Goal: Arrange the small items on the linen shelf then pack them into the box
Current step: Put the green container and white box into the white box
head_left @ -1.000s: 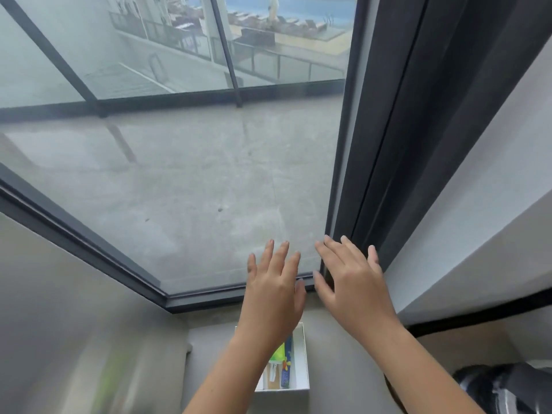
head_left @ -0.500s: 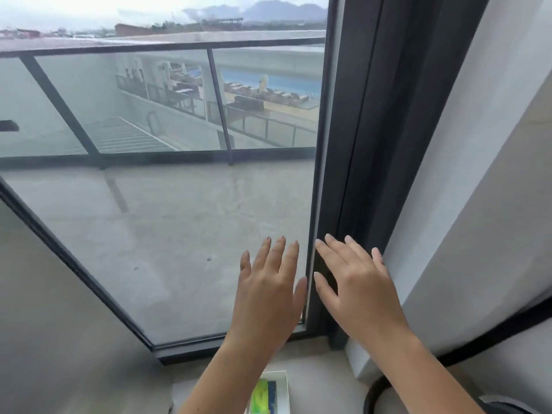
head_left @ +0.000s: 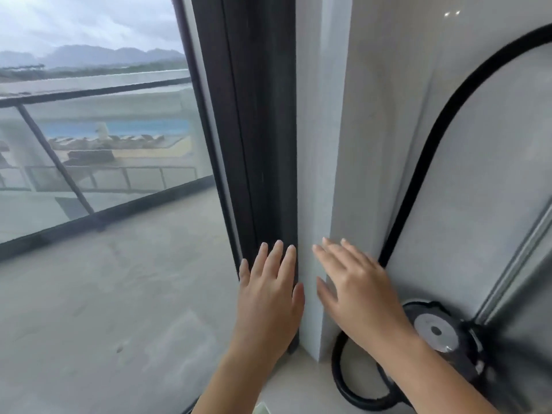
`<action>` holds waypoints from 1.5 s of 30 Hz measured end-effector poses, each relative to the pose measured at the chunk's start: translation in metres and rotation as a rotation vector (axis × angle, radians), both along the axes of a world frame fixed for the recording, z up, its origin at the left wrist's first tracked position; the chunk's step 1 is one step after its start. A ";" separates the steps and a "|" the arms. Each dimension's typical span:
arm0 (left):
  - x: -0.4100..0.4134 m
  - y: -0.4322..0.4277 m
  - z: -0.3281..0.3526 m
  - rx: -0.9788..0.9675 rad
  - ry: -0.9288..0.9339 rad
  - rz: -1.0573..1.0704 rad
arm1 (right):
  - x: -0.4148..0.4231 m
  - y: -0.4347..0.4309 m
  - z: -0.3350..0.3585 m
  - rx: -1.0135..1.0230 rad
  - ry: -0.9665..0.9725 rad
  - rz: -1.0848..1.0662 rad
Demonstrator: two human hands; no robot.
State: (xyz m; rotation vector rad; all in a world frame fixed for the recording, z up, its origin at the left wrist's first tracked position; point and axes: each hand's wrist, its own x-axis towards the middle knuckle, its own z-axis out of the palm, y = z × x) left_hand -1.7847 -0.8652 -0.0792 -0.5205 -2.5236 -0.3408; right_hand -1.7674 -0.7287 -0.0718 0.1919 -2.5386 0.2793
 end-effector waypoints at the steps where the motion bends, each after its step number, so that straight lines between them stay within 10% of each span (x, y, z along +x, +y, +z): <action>1: 0.001 0.005 0.001 0.000 0.016 -0.035 | 0.008 0.004 0.002 0.008 -0.005 -0.039; 23: 0.132 0.251 0.026 0.073 0.102 -0.726 | 0.219 0.198 0.034 0.044 0.044 -0.736; 45: 0.371 0.517 0.028 0.061 0.037 -1.017 | 0.481 0.435 0.028 -0.008 0.047 -0.960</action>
